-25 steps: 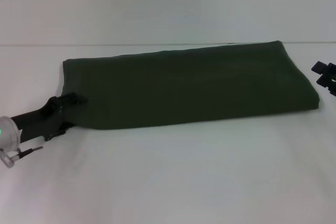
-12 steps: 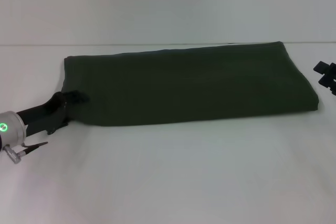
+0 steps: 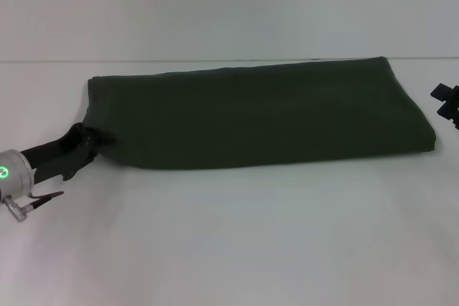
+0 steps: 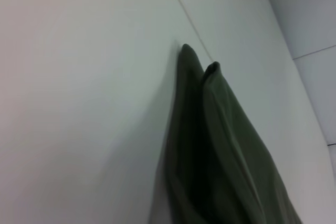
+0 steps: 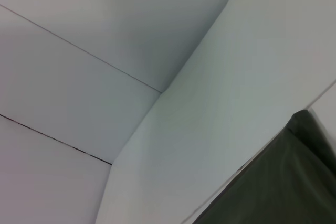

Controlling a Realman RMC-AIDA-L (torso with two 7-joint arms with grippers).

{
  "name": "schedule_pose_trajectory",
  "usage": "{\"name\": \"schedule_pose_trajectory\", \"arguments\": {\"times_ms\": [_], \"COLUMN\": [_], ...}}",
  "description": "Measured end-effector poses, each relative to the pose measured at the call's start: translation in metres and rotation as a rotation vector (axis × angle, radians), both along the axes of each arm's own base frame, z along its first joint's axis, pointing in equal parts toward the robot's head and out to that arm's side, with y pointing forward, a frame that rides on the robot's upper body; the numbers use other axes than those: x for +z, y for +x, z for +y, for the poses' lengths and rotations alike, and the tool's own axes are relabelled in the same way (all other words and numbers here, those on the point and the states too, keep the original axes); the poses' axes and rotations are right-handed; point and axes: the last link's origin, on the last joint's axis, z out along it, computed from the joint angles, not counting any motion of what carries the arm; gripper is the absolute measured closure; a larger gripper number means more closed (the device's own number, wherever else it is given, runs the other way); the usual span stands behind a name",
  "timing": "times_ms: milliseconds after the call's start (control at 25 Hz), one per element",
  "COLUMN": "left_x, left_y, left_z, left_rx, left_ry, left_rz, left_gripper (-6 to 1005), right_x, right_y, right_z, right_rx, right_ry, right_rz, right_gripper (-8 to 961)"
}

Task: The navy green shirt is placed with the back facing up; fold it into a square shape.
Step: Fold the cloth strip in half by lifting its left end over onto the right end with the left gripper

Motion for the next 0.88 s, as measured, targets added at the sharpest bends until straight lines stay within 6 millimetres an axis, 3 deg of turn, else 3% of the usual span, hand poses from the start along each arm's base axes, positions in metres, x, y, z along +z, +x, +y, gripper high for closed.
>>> {"name": "schedule_pose_trajectory", "arguments": {"times_ms": [360, 760, 880], "left_x": [0.012, 0.058, 0.069], "left_y": [0.002, -0.048, -0.054], "left_z": [0.008, -0.020, -0.022], "left_rx": [-0.069, 0.099, 0.111], "left_ry": [0.047, 0.177, 0.199], "left_rz": [0.064, 0.106, 0.120], "left_gripper": [881, 934, 936], "right_x": [0.001, 0.007, 0.007], "right_y": [0.001, 0.007, 0.009], "right_z": [0.000, -0.001, -0.002], "right_rx": [-0.006, -0.035, -0.044], "right_ry": [0.005, 0.030, 0.036], "right_rz": [0.004, 0.015, 0.015], "right_gripper": [388, 388, 387]}}
